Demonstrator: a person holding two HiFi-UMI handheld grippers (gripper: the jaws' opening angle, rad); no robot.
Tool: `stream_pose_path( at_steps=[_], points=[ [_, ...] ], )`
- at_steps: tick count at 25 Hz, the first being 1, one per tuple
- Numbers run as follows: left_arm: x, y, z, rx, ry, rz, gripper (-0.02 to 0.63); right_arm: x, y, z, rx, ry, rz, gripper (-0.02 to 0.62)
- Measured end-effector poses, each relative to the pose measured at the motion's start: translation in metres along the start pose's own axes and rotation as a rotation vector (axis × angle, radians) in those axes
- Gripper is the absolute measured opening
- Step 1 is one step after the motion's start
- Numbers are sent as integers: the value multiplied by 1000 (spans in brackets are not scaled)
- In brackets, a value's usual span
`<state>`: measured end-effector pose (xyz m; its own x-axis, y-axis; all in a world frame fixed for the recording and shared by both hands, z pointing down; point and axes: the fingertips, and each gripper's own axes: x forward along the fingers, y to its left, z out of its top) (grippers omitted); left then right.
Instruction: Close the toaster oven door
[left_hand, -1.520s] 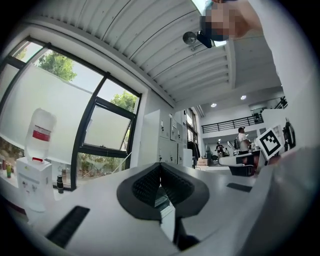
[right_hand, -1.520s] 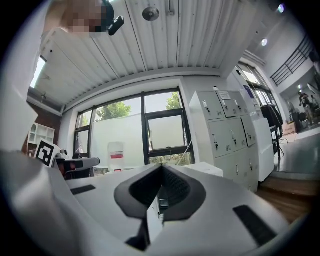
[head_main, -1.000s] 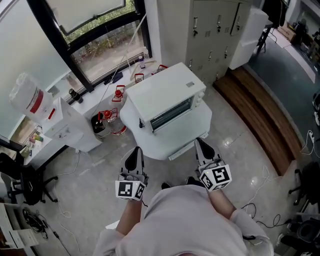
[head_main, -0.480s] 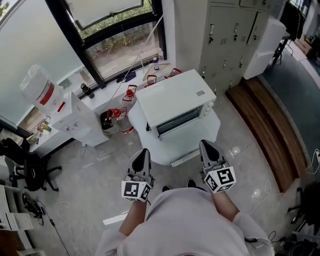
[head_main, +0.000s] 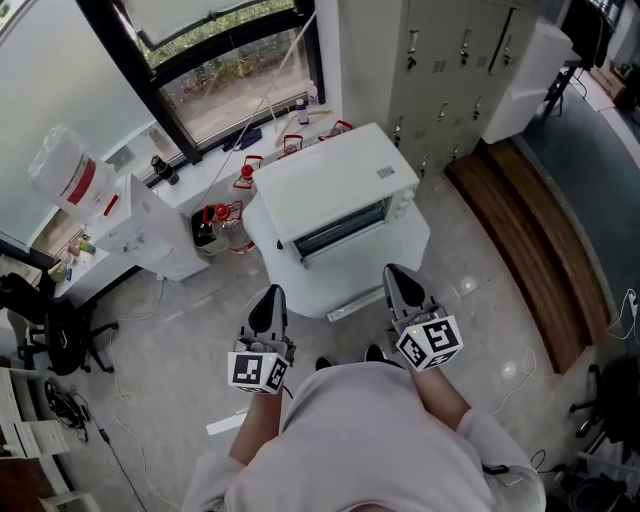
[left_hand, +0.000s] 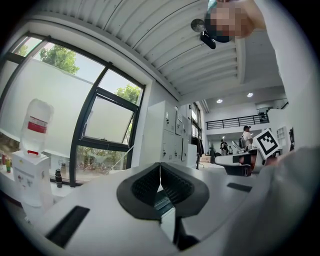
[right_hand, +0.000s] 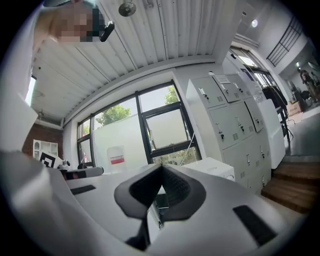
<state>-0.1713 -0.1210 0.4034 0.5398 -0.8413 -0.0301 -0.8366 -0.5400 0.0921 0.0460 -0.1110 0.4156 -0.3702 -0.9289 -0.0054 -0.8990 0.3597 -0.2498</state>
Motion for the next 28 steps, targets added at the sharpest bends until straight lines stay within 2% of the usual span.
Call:
stream_pose_path(
  at_steps=[5,8,13,18,24,28],
  points=[
    [6,-9,2,-6,15,-5,20,-1,-9,-3,116,-8,45,9],
    [10,-16,2,10,26,-14,20,-4,-17,-8,220,-17,65,8],
    [13,-23,-1,24,53,-18,20,-6,-32,-23,477,-14,110,8],
    [18,-31,-6,31,71,-23,20,-9,-47,-31,814,-93,174,8],
    [24,-34,-10,31,87,-24,20,-8,-63,-55,1010,-108,216,8],
    [24,-36,-12,43,98,-20,20,-12,-71,-77,1177,-127,253,8]
  ],
)
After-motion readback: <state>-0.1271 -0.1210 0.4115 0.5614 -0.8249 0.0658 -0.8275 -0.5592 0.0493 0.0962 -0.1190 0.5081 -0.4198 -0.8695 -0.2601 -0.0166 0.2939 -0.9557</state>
